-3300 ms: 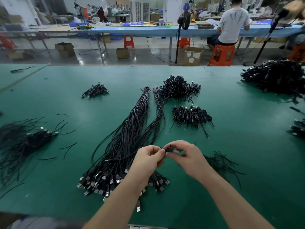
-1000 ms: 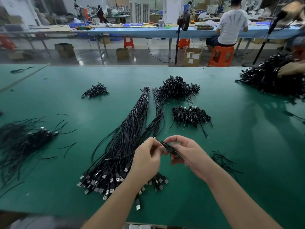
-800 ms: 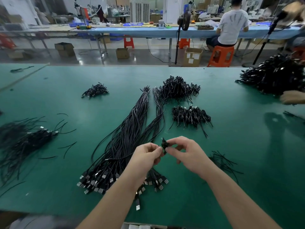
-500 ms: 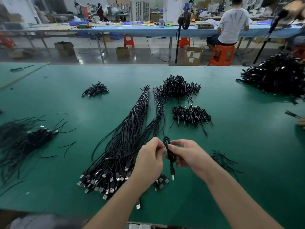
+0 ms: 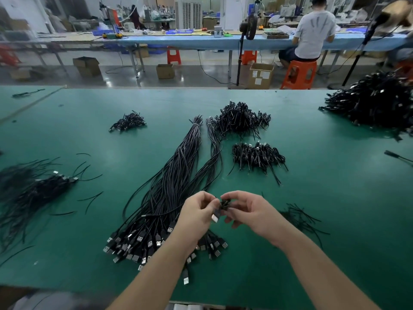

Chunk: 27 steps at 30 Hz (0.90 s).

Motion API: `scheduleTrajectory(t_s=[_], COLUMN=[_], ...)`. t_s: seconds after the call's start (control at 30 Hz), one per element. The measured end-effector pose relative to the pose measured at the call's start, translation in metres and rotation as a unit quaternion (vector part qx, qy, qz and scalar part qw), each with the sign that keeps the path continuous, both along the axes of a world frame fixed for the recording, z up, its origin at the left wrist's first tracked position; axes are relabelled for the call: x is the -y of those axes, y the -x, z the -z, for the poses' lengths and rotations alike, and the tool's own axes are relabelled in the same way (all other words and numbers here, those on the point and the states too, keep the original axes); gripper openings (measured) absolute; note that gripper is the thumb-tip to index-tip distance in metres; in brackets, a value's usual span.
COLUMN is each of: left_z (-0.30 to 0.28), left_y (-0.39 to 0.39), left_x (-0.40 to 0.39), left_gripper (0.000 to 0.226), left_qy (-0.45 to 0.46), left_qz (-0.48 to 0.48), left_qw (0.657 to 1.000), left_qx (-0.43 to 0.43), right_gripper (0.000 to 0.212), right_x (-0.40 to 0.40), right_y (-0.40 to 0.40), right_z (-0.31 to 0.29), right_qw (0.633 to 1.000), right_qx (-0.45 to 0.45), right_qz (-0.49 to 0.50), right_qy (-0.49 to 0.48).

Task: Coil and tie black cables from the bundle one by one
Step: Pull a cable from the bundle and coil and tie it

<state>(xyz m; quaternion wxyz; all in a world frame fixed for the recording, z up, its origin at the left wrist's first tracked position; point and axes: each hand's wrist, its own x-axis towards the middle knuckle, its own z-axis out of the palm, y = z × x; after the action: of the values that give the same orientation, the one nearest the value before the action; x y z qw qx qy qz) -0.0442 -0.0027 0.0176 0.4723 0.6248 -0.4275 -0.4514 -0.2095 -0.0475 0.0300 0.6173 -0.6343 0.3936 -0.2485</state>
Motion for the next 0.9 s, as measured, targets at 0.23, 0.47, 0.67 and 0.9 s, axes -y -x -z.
scheduleTrajectory(t_s=[0.23, 0.47, 0.67, 0.9], left_z=[0.004, 0.013, 0.009, 0.014], left_y=[0.006, 0.006, 0.002, -0.002], left_x=[0.002, 0.001, 0.007, 0.011], left_gripper=[0.014, 0.012, 0.007, 0.012], left_qy=[0.060, 0.138, 0.069, 0.030], left_qz=[0.001, 0.024, -0.018, -0.012], left_qw=[0.992, 0.917, 0.990, 0.995], left_qx=[0.108, 0.374, 0.121, 0.093], right_gripper=[0.041, 0.046, 0.032, 0.046], right_x=[-0.002, 0.001, 0.001, 0.004], right_y=[-0.009, -0.008, -0.009, -0.011], right_z=[0.004, 0.008, 0.010, 0.024], right_qw=[0.992, 0.991, 0.992, 0.981], right_qx=[-0.096, -0.100, -0.052, -0.127], right_qz=[0.072, 0.084, 0.091, 0.077], right_qy=[0.049, 0.026, 0.064, 0.123])
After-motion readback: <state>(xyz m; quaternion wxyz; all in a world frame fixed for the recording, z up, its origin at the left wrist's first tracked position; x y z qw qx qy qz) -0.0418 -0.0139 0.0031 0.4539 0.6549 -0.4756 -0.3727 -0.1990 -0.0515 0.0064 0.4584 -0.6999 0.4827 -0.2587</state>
